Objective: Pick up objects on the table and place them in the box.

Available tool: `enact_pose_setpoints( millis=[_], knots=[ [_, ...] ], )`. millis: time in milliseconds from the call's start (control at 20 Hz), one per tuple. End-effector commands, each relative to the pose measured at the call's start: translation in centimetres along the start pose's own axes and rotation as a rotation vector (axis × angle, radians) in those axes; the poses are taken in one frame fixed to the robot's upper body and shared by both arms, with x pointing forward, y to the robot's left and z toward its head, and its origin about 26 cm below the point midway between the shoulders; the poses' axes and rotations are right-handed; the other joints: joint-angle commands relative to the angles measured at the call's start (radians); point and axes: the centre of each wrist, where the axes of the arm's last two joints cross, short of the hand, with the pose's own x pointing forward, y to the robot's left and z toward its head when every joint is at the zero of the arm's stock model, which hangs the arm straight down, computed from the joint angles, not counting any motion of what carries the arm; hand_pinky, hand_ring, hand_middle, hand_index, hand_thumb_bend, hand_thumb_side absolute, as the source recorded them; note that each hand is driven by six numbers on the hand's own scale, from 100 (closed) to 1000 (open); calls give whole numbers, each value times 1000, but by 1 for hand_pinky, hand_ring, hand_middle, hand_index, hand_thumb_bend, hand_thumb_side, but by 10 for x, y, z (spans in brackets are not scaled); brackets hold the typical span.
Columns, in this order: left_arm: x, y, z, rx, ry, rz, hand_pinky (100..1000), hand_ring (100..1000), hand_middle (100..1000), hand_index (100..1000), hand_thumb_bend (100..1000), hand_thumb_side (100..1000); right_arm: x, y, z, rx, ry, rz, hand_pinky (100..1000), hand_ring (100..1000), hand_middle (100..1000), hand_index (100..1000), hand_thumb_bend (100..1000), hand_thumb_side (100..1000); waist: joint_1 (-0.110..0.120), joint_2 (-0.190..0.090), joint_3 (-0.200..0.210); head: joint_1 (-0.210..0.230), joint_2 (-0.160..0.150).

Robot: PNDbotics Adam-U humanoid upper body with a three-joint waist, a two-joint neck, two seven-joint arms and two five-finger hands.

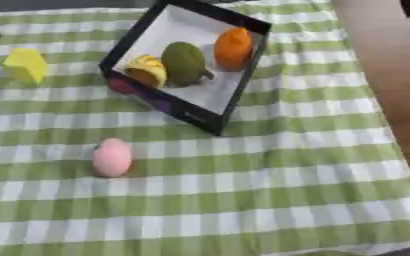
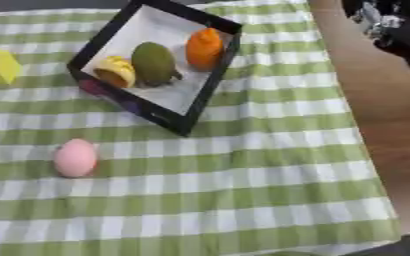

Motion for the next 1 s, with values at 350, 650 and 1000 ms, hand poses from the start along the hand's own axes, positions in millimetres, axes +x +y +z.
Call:
enact_pose_setpoints(
  millis=[350,650,1000],
  knots=[
    [-2,21,8,36,15,-61,893,856,776,811,621,100,11,-8,-5,10,-29,47,994,823,709,784,207,378,-9,17,-15,35,-40],
    [-2,24,6,80,47,-105,877,851,769,805,636,100,11,-8,-6,10,-31,50,994,823,708,783,204,382,-7,29,-25,55,-52],
    [-4,18,1,78,96,-112,866,856,779,796,631,100,13,-8,-8,15,-36,51,994,823,708,783,199,387,-2,43,-44,77,-65]
  ],
)
